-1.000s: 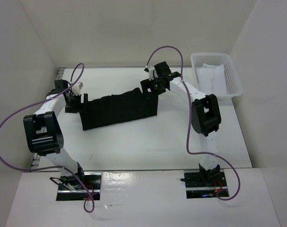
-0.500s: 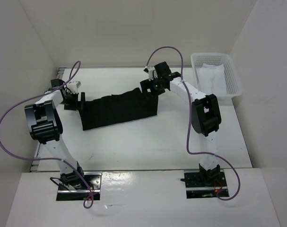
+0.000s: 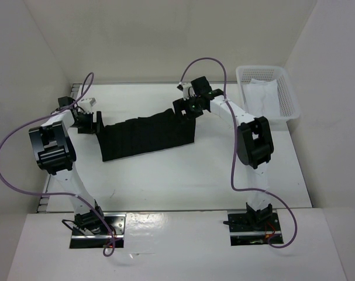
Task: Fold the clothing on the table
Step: Fold the skirt
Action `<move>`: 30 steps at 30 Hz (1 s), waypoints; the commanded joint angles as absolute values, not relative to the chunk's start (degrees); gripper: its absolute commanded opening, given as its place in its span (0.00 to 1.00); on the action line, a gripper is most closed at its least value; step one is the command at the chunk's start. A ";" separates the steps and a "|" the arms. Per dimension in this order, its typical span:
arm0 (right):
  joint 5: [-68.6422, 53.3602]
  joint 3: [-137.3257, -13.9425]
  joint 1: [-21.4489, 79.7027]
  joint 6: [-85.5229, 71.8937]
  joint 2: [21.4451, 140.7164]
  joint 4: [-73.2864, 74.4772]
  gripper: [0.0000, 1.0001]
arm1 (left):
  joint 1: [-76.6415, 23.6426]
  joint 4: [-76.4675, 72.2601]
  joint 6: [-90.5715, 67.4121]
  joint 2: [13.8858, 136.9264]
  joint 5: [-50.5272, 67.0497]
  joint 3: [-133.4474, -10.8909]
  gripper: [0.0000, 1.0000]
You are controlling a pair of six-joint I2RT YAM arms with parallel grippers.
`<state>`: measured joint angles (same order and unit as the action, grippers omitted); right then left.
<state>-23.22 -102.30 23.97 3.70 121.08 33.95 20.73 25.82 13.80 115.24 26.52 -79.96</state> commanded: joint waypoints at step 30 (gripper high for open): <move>-24.79 -100.46 23.99 3.87 114.87 32.70 0.90 | 13.71 30.32 18.37 119.80 26.98 -79.01 0.64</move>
<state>-23.90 -100.71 23.97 3.70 119.37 33.93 14.48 25.41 17.89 117.16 27.53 -81.60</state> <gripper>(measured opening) 0.896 0.656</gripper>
